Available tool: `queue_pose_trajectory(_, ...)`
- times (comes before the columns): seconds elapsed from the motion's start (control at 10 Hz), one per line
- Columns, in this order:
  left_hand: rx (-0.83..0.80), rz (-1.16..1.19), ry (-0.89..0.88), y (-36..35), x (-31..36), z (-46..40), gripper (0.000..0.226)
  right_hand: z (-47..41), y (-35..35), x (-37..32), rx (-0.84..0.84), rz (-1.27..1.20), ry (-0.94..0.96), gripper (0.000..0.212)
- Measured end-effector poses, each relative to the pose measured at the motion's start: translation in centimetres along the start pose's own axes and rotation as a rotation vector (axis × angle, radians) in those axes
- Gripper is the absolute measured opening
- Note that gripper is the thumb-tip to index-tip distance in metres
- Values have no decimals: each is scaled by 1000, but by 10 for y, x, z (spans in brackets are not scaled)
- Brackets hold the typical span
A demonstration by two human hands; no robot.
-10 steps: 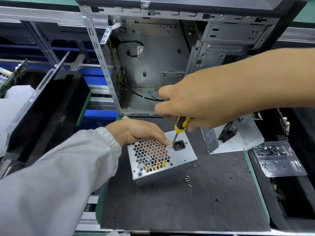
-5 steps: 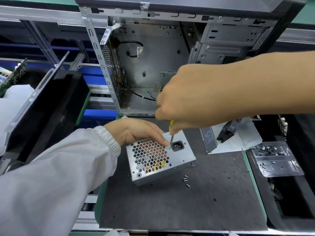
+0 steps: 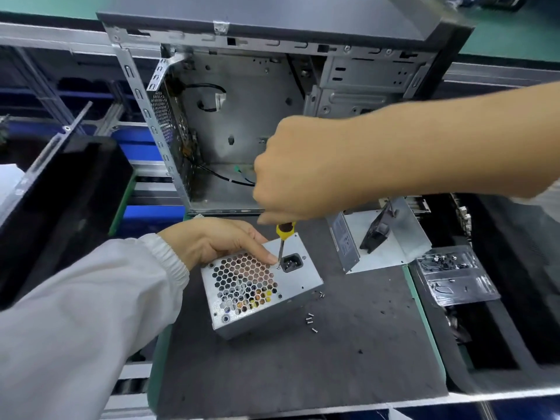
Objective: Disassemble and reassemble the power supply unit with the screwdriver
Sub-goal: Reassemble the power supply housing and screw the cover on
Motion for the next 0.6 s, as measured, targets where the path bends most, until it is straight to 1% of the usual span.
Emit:
queue_pose_trajectory(0.1, 22, -18, -20, 1, 4, 0, 32, 16, 18, 12, -45, -79, -28, 43)
queue_pose_trajectory(0.2, 8, -27, -18, 0, 6, 1, 22, 25, 11, 8, -82, -58, 29, 38)
queue_pose_trajectory(0.3, 14, -33, -3, 1, 6, 2, 18, 23, 14, 9, -81, -35, 3, 18)
queue_pose_trajectory(0.4, 34, -21, 3, 1, 7, 1, 25, 20, 17, 7, -15, 64, 0, 38)
queue_pose_trajectory(0.5, 44, -16, -5, 1, 7, 1, 27, 20, 3, 11, -65, 27, -56, 33)
queue_pose_trajectory(0.6, 39, -22, 0, 1, 6, 3, 21, 21, -4, 9, -71, -44, -8, 37)
Point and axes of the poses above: each hand's wrist, its own z-axis away from the middle knuckle, its own y-axis out of the back of the hand, x = y × z, the point moved 10 cm from there along -z, towards the middle knuckle, and after that the axes turned 12 degrees about -y, right-handed, at the moved point
